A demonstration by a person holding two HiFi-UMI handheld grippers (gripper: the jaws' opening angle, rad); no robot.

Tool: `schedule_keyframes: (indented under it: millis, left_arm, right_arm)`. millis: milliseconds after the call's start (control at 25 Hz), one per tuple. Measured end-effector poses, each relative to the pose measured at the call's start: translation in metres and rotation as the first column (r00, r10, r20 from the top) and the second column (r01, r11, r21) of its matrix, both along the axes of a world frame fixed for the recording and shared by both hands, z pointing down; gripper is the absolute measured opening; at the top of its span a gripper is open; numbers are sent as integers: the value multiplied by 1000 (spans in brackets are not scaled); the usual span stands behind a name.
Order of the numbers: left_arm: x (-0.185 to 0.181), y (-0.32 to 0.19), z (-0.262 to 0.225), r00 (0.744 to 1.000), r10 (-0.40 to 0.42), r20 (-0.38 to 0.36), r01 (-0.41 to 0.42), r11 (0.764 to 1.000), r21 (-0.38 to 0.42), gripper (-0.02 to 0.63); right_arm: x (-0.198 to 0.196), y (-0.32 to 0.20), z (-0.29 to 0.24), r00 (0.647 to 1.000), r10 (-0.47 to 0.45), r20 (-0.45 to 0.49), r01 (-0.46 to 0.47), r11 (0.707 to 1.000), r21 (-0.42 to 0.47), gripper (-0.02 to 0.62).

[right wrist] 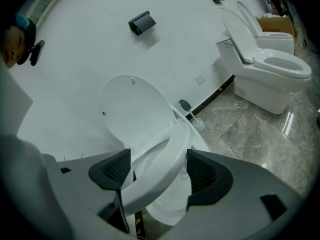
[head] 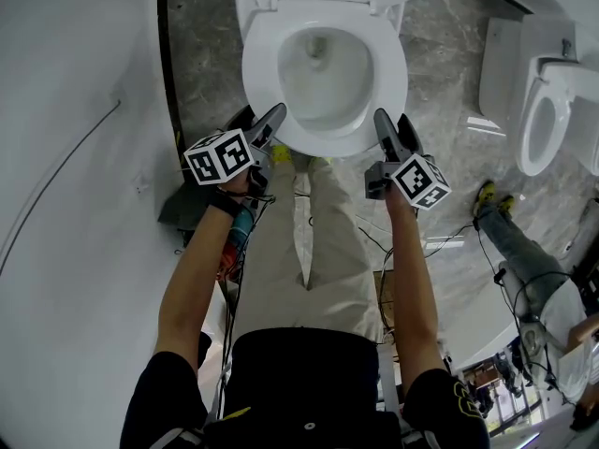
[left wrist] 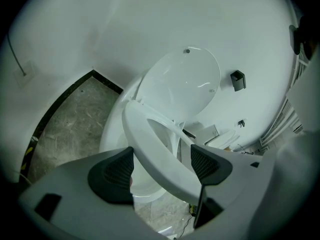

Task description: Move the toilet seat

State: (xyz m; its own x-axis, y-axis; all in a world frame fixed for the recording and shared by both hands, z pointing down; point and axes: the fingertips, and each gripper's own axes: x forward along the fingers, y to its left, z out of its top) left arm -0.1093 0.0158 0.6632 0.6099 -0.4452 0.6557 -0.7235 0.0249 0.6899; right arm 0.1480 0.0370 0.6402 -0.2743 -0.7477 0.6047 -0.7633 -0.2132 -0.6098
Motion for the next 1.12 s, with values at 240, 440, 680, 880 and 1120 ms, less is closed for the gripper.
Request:
schedule_keyframes:
  millis: [240,440,680,880,1120]
  left_arm:
    - [0,-6,-10,1000,-5,0,5,1000,17,373]
    - [2,-11,-18,998,55,26,-55,998,26,373]
    - [2,-21,-34,999,54,4,-54,997,50,373]
    - [0,-23,-35,999,35,-6,-35,998,51,373]
    - [0,-32,-45,998,13,-59,-9,998,58,373]
  right_arm:
    - [-1,-7,-11,1000,-8,-1,8,1000,19,356]
    - [-2,-14,-22,1000,-15,-20,16,999,44,362]
    - [1,-26,-38,1000,13,-6,-13,997,81,362]
    - [1,-28,-40,1000,12,5,-12,997,82,362]
    - [4,-33,-47,999,22,26,-24,995,100,362]
